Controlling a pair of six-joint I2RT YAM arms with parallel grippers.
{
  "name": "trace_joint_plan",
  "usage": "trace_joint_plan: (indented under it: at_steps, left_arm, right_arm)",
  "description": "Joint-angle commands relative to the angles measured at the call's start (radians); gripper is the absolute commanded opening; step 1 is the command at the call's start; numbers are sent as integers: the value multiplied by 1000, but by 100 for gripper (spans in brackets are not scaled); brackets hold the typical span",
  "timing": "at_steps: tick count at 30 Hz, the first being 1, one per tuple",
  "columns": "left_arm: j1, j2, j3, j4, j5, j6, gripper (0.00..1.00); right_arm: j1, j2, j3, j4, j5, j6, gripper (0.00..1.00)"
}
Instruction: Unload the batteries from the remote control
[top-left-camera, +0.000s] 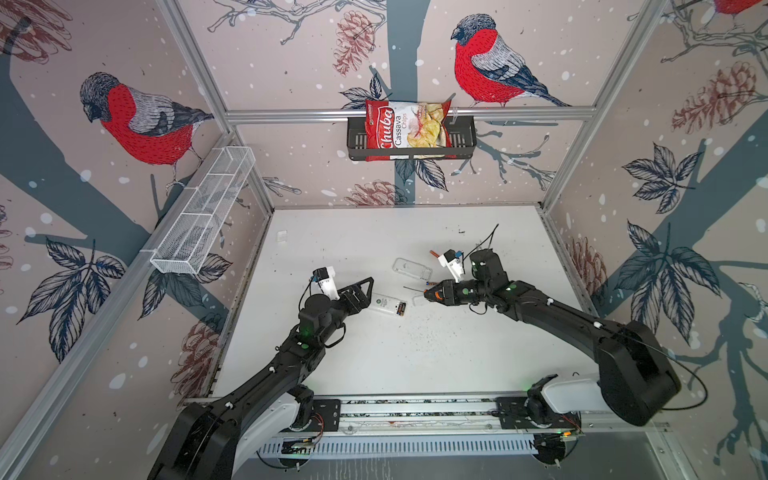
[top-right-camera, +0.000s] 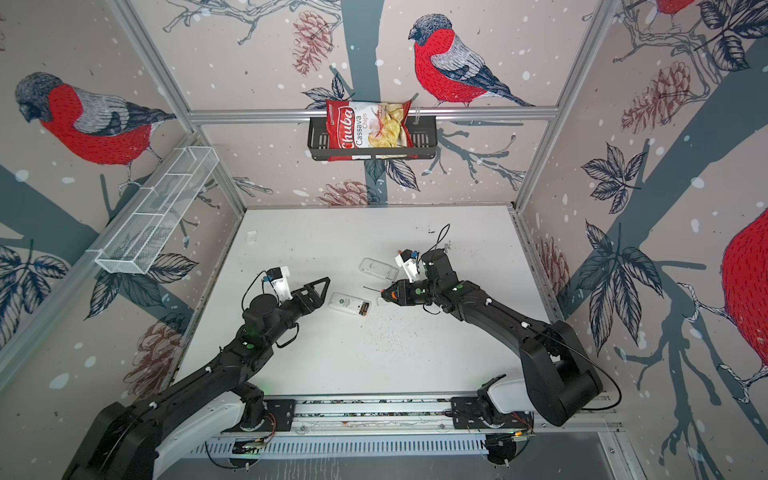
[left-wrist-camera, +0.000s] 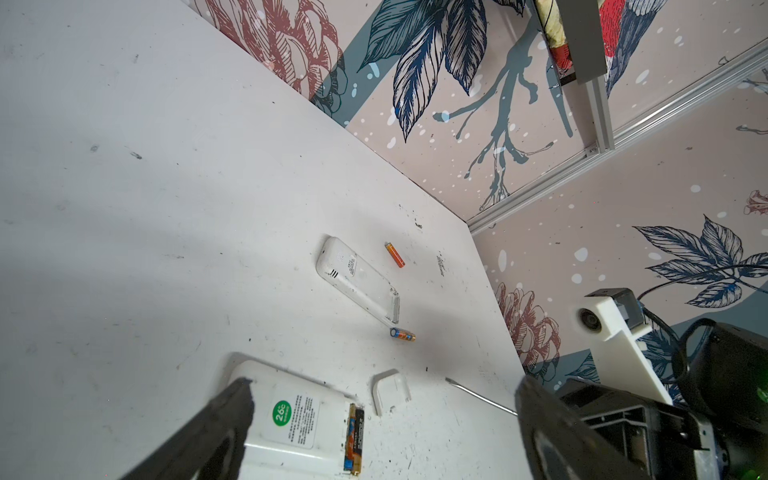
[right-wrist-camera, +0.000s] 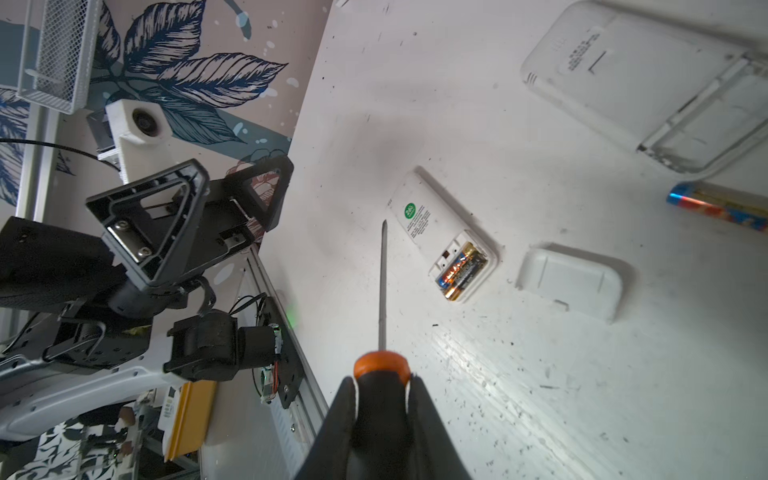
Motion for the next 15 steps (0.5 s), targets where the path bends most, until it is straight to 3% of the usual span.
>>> trace_joint_plan:
  at_steps: [1, 8, 15]
  left_arm:
    - [2, -2, 2, 15, 7, 10, 98]
    - [4, -5, 5, 4, -2, 12, 98]
    - [8, -8, -10, 13, 3, 17, 98]
  right_arm:
    - [-1, -10, 4, 0, -27, -42, 2]
    - [-40, 44, -38, 83, -176, 57, 3]
    - [-78, 62, -62, 133, -242, 115, 2]
